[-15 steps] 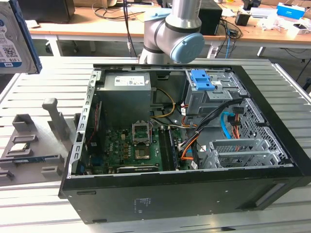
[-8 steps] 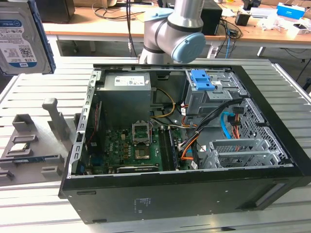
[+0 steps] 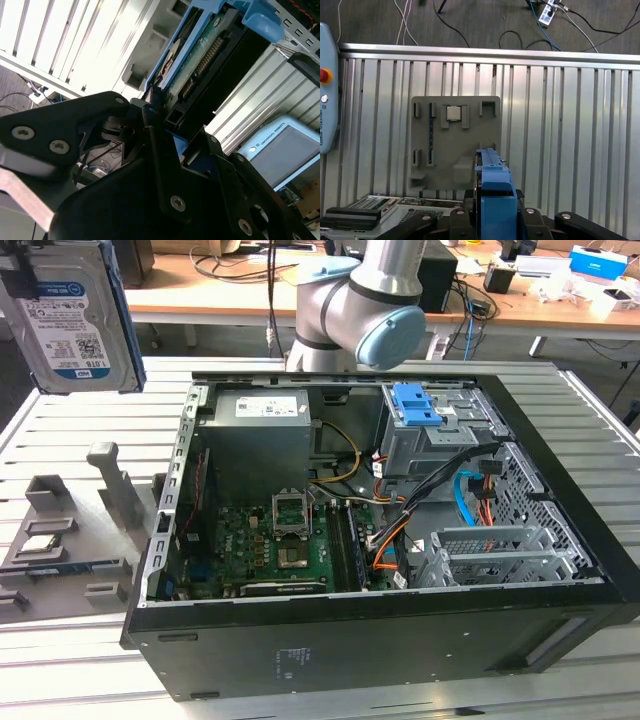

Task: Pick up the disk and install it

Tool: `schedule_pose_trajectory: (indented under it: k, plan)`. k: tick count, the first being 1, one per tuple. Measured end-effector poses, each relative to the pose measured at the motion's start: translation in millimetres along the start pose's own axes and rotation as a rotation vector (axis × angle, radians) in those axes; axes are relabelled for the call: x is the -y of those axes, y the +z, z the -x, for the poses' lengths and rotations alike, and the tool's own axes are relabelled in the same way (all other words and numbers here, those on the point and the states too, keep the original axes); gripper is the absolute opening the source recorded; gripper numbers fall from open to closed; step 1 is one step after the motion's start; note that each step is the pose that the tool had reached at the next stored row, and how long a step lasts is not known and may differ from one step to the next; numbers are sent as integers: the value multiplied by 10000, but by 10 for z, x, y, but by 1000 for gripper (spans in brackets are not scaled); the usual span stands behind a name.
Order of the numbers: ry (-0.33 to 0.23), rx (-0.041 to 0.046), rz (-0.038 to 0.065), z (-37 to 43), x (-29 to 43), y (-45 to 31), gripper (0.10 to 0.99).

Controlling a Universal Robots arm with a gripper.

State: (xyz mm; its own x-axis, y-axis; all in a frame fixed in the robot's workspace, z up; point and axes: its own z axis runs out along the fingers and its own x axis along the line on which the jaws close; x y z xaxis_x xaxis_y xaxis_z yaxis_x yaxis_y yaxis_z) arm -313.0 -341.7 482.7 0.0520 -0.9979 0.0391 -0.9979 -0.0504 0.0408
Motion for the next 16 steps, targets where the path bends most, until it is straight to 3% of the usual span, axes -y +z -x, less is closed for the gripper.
schedule_pose_trajectory:
  k: [5,7,16]
  plan:
    - [-1,-4,2,-9,170,-7,365]
    - [1,-7,3,-15,296,-12,365]
    - [1,-16,3,-34,678,-27,365]
